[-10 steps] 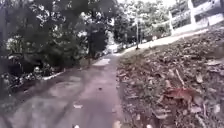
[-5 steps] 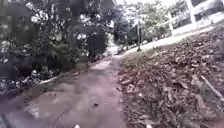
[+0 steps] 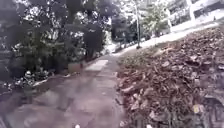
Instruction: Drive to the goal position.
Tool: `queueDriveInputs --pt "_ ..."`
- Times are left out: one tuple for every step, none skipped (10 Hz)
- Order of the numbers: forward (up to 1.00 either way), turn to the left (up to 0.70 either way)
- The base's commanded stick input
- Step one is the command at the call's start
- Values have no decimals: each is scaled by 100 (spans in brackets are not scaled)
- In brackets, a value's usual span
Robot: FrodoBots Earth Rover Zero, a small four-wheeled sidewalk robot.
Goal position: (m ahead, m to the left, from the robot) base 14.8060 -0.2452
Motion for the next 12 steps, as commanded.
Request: queueDriveInputs --pt "100 0" --pt "100 21" --pt "100 40" --pt "100 38" --pt "100 12" --pt "100 0" --pt "100 0" --pt "100 0" --pt "100 0" --pt "100 0" --pt "100 0" --pt "100 0"
